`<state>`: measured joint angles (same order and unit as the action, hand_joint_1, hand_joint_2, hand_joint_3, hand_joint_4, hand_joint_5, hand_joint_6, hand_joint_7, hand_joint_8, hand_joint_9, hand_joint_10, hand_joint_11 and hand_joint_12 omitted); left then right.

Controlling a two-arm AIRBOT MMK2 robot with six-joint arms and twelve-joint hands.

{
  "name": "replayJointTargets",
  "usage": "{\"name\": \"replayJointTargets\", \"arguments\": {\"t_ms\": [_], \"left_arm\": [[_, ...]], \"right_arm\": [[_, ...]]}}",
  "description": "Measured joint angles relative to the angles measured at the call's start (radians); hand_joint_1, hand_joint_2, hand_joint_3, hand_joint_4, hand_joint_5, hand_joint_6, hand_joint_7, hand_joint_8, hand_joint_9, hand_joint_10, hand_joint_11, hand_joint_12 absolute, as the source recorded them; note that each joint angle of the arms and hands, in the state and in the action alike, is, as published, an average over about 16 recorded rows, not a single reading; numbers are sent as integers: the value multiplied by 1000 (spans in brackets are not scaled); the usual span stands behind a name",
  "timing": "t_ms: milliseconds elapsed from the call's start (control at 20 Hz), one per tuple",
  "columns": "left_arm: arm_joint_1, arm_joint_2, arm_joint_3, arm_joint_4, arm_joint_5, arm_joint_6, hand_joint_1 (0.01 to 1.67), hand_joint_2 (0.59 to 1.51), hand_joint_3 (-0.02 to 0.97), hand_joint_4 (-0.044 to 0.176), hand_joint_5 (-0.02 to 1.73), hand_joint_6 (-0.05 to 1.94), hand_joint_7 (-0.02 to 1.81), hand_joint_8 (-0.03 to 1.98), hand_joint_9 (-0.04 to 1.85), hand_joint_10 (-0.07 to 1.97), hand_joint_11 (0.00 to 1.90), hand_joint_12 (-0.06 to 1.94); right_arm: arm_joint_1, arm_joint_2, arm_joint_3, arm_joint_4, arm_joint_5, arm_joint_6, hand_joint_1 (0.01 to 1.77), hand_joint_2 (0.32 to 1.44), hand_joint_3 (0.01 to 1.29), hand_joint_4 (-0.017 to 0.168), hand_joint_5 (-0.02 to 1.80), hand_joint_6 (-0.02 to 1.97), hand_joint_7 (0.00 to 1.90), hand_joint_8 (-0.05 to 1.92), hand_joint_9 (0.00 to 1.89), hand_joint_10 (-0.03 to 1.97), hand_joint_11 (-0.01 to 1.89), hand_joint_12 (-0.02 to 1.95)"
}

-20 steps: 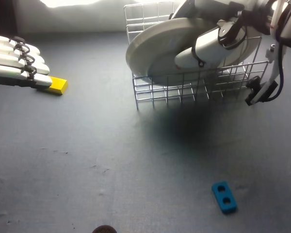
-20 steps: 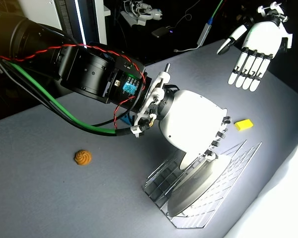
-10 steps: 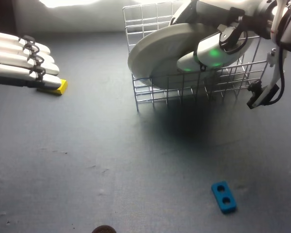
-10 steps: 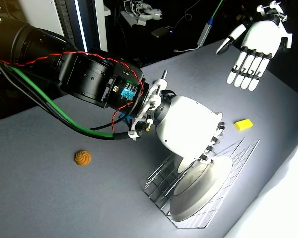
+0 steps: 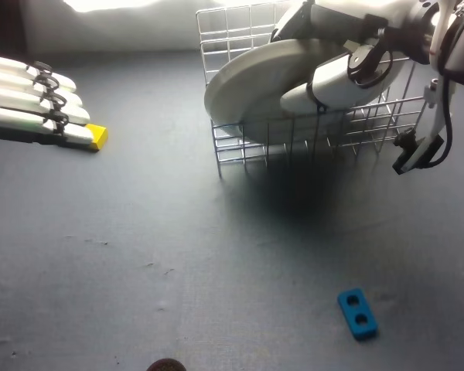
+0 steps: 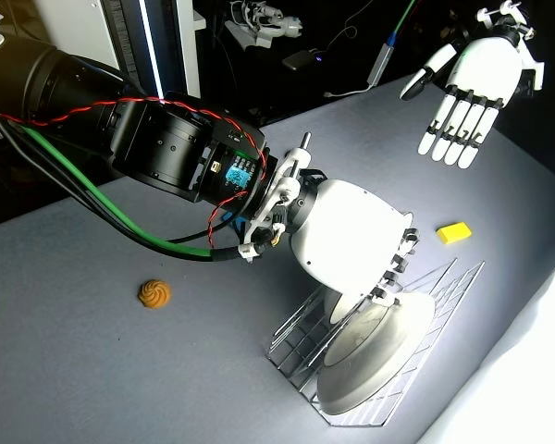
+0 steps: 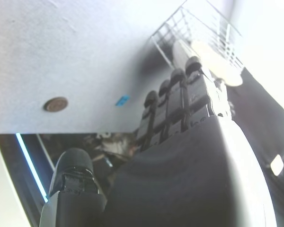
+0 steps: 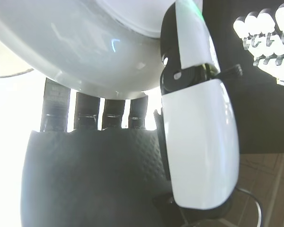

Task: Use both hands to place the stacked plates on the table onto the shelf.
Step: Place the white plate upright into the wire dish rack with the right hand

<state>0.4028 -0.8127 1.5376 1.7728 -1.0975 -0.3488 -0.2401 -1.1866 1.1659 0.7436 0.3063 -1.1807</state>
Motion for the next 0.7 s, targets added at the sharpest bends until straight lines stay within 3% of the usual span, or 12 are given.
{"name": "replayJointTargets", "arguments": {"t_ms": [250, 700], "left_arm": [[-1, 0, -8, 12, -6, 1, 14, 1187, 14, 1, 22, 19, 21, -5, 22, 19, 16, 11], [-1, 0, -24, 20, -12, 2, 13, 1188, 14, 1, 23, 18, 23, -5, 20, 18, 17, 11]], "right_arm": [[0, 0, 0, -17, 6, 2, 1147, 1032, 15, -7, 884, 677, 1034, 32, 1044, 23, 563, 1205], [5, 0, 0, -52, 17, 3, 1030, 1056, 15, -3, 860, 115, 961, 10, 944, 26, 417, 1281]]}}
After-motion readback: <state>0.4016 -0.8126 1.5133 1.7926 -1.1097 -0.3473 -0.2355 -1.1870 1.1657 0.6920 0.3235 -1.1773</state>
